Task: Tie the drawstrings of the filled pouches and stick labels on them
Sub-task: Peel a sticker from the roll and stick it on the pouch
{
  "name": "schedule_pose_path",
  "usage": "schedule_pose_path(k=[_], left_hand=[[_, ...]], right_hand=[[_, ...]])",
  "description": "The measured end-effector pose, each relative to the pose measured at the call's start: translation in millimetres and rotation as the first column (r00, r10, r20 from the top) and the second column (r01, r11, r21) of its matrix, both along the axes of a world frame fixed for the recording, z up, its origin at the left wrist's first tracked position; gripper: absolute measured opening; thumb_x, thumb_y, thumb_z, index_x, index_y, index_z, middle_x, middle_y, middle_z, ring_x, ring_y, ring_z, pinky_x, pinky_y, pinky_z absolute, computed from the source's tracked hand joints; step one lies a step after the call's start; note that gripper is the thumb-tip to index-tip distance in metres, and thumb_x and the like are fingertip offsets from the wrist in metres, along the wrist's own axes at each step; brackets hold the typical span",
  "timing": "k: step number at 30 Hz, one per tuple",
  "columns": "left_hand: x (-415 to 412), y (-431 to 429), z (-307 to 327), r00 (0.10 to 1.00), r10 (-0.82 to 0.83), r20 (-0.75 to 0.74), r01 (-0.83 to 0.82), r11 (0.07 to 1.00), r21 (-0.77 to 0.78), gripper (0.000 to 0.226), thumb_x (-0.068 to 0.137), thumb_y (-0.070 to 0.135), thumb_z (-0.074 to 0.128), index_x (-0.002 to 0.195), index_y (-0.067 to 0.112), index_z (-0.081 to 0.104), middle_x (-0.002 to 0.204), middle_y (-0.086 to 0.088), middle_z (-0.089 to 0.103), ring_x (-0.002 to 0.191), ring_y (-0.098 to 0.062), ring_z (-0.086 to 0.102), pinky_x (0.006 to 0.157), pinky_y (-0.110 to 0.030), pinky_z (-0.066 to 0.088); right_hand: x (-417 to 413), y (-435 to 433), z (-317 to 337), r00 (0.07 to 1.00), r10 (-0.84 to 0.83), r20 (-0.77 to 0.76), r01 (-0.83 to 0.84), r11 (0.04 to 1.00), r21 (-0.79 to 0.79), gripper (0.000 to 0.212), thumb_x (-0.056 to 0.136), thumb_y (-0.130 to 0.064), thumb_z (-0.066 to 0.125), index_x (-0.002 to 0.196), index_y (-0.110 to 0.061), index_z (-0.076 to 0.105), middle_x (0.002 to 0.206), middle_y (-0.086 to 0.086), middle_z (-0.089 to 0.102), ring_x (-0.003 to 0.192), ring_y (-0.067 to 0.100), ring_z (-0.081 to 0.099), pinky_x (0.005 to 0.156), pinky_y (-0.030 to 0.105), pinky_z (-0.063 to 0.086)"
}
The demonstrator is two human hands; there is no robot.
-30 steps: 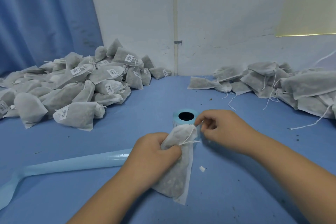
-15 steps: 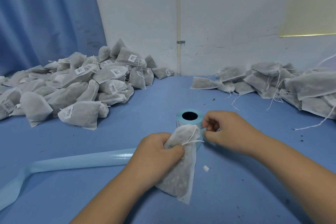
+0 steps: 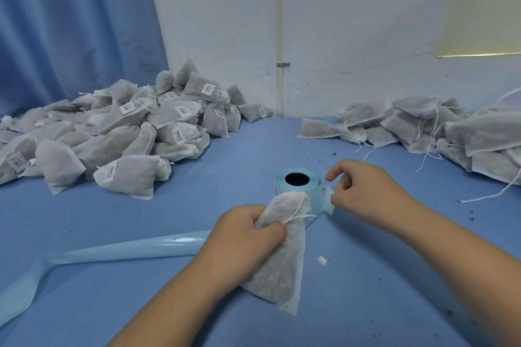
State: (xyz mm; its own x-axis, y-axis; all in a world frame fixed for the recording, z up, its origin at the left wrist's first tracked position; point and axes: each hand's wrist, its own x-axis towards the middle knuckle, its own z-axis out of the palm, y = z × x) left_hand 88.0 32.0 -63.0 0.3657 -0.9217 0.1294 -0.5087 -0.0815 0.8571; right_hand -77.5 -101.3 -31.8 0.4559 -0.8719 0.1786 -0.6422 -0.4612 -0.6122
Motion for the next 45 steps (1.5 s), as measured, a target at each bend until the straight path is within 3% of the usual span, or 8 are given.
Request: schedule_pose_path(k=[7,11,16,21,25,32,38,45], left_hand=[[0,3,2,0.999,0.030,-0.033,-0.030,1.000,-0.007,0.032,0.082,0.020,0.060,0.059,0.019,0.038,0.057,0.006,0.036,0.052,-0.013,0.034,0.048,-0.023,0.028],[-2,5,8,0.989,0.094,-0.113,-0.104,0.991,-0.086,0.025,0.083,0.023,0.063,0.060,0.017,0.053,0.055,0.010,0.046,0.049,-0.009,0.042,0.045,-0.016,0.032],[-10,10,16,0.950,0.013,-0.311,-0.028,0.999,-0.043,0.016,0.064,0.040,0.062,0.062,0.025,0.062,0.063,0.006,0.057,0.059,-0.011,0.053,0.059,-0.025,0.040],[-16,12,15,0.903,-0.080,-0.421,0.072,0.997,-0.034,0.047,0.055,0.052,0.071,0.085,0.015,0.071,0.090,-0.007,0.075,0.084,-0.023,0.071,0.078,-0.034,0.047],[-14,14,16,0.841,-0.159,-0.517,0.168,0.985,-0.029,0.010,0.066,0.031,0.069,0.070,0.024,0.074,0.077,-0.005,0.068,0.072,-0.018,0.064,0.069,-0.030,0.046],[-11,15,16,0.711,-0.268,-0.650,0.288,0.954,-0.080,0.022,0.071,0.013,0.066,0.092,0.008,0.073,0.090,-0.014,0.071,0.083,-0.025,0.069,0.075,-0.033,0.054],[-7,17,22,0.598,-0.238,-0.765,0.284,0.956,-0.076,0.023,0.067,0.008,0.065,0.088,0.006,0.075,0.091,-0.018,0.068,0.080,-0.026,0.068,0.071,-0.032,0.054],[-2,21,31,0.393,-0.356,-0.848,0.421,0.889,-0.178,0.030,0.074,0.009,0.054,0.086,0.017,0.080,0.085,-0.004,0.070,0.075,-0.016,0.070,0.062,-0.025,0.055]], right_hand=[[-13,-1,23,0.988,-0.080,-0.132,0.084,0.996,0.025,0.018,0.079,-0.013,0.059,0.090,-0.027,0.056,0.080,0.001,0.065,0.064,0.018,0.060,0.056,0.027,0.044],[-14,20,52,0.936,0.079,0.343,-0.176,0.949,0.262,0.021,0.078,-0.002,0.059,0.091,-0.017,0.068,0.069,0.003,0.066,0.061,0.016,0.061,0.058,0.030,0.052],[0,63,66,0.608,0.259,0.750,-0.711,0.598,0.370,0.030,0.067,0.000,0.059,0.092,-0.009,0.071,0.075,0.014,0.063,0.060,0.020,0.059,0.050,0.025,0.048],[12,77,50,0.683,0.274,0.677,-0.640,0.671,0.375,0.027,0.082,0.012,0.052,0.100,-0.004,0.065,0.078,0.013,0.065,0.066,0.019,0.061,0.064,0.027,0.053],[12,73,43,0.716,0.197,0.670,-0.535,0.772,0.344,0.025,0.084,0.012,0.050,0.099,-0.003,0.064,0.078,0.015,0.065,0.070,0.022,0.063,0.077,0.035,0.057],[16,71,38,0.708,0.149,0.690,-0.445,0.853,0.273,0.026,0.083,0.012,0.051,0.092,-0.007,0.066,0.084,0.024,0.065,0.079,0.033,0.069,0.086,0.041,0.057],[19,74,30,0.767,0.334,0.547,-0.360,0.931,-0.064,0.033,0.081,0.008,0.059,0.079,-0.023,0.069,0.076,0.000,0.066,0.079,0.035,0.063,0.077,0.044,0.052],[13,71,23,0.810,0.510,0.290,-0.331,0.805,-0.492,0.026,0.080,0.006,0.063,0.086,-0.017,0.072,0.085,-0.007,0.064,0.080,0.007,0.060,0.074,0.017,0.047]])
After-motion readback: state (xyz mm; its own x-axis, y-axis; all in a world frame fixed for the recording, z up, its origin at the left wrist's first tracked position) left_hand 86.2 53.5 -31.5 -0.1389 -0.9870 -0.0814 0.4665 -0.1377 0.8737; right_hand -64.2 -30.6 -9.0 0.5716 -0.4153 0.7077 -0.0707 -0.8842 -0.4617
